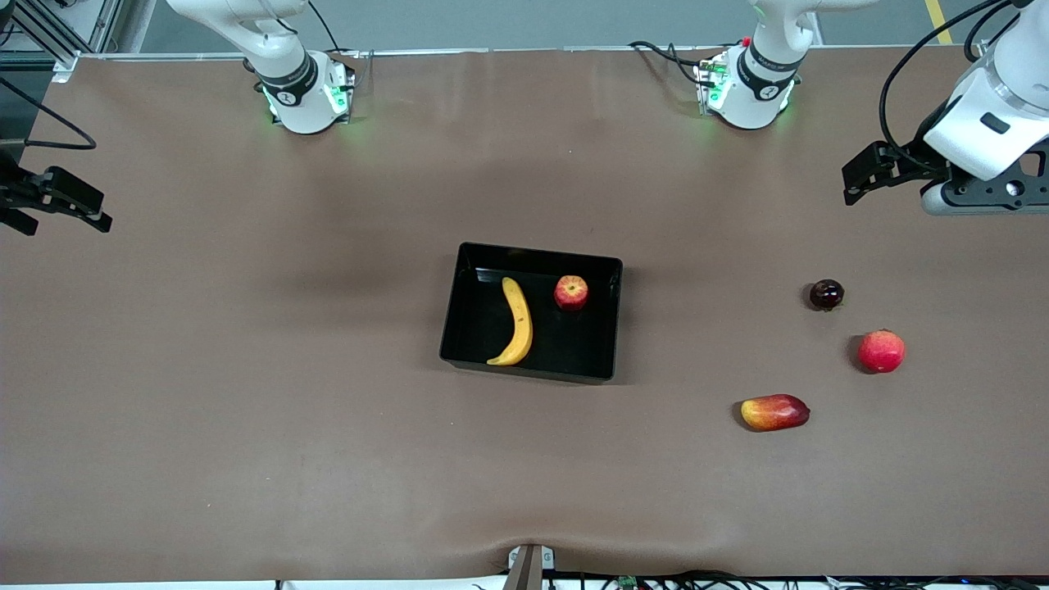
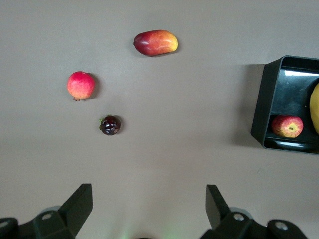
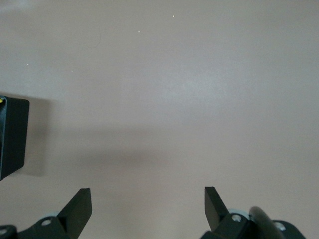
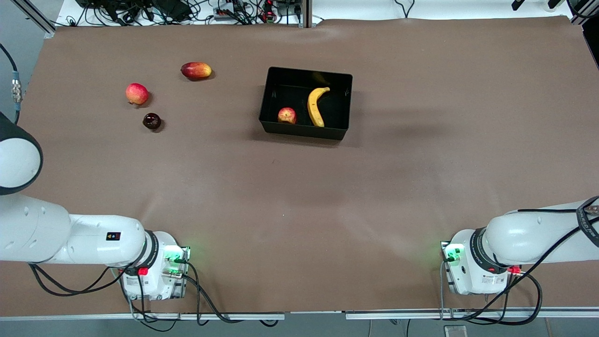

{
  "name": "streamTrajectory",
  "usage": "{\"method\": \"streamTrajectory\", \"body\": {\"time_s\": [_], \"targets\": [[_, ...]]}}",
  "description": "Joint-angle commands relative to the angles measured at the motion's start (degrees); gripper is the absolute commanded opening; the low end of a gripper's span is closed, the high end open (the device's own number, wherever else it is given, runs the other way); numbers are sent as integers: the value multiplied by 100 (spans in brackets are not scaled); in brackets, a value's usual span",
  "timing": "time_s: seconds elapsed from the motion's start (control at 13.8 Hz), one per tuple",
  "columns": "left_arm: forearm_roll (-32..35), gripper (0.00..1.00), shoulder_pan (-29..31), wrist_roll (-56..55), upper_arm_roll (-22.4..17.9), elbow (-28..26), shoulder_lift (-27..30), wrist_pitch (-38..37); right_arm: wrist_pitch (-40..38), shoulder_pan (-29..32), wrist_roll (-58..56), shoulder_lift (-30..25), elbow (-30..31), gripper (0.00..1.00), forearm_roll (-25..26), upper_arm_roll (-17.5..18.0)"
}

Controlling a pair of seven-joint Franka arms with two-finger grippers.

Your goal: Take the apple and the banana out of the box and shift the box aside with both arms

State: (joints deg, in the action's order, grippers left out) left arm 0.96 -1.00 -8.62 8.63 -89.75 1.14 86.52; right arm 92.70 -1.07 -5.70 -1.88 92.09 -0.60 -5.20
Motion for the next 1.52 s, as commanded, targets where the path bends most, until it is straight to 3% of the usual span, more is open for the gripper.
{"method": "streamTrajectory", "body": {"time_s": [0.0,0.36,0.94,1.3,1.45], "targets": [[-35,100,-127,-17,190,116,-324,57,-50,36,-54,109,-174,100,113,10],[-9,100,-522,-902,648,63,-912,627,-50,19,-45,118,-174,100,113,19],[333,100,-2112,-2609,648,133,-2371,2130,-50,1,-54,197,-174,100,113,10],[510,100,-2728,-3231,613,151,-3118,2667,-50,-8,-54,197,-174,100,113,19],[895,100,-2896,-3828,595,151,-3347,2782,-50,-8,-45,197,-174,100,113,19]]}}
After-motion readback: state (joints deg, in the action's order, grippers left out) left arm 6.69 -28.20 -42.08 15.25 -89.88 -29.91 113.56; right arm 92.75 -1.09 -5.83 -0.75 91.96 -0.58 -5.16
